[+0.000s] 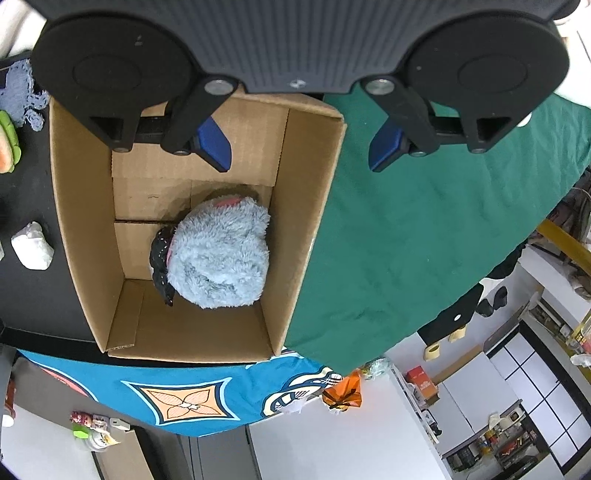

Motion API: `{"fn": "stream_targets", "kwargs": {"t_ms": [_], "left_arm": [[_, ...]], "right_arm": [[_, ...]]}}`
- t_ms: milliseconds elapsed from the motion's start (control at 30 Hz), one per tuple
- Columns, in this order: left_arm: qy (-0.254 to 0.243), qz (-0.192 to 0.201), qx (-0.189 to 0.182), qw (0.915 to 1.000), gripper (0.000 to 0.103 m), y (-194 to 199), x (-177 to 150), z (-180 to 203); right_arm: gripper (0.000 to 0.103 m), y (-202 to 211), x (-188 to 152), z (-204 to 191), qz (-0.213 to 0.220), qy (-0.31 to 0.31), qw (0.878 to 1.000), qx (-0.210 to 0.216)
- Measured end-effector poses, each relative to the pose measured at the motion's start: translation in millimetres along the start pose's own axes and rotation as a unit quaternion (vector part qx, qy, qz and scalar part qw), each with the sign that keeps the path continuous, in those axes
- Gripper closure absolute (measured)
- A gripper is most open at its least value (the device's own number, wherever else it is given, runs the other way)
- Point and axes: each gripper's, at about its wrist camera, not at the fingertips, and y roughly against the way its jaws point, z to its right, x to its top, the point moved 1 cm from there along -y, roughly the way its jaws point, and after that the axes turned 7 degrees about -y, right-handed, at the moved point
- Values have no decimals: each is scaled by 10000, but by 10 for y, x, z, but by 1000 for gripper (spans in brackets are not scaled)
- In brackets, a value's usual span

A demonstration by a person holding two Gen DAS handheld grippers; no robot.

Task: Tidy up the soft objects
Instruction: 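Move the right gripper to the blue tissue pack and grasp it, then carry the tissue pack with the right gripper and release it into the box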

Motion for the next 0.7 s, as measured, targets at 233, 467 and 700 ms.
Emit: {"fn": "stream_targets", "kwargs": {"t_ms": [233, 467, 700], "left_arm": [[181, 40, -132, 9997, 23, -24, -27, -78], [169, 139, -214, 9995, 23, -43, -18, -132], [216, 174, -355, 9990, 23, -46, -67, -161]], "right_arm": [[33, 148, 96, -161, 240, 65, 9997, -26], [33, 279, 160, -353, 410, 104, 9991, 31], [33, 408, 220, -577, 545, 249, 9981, 142]]}}
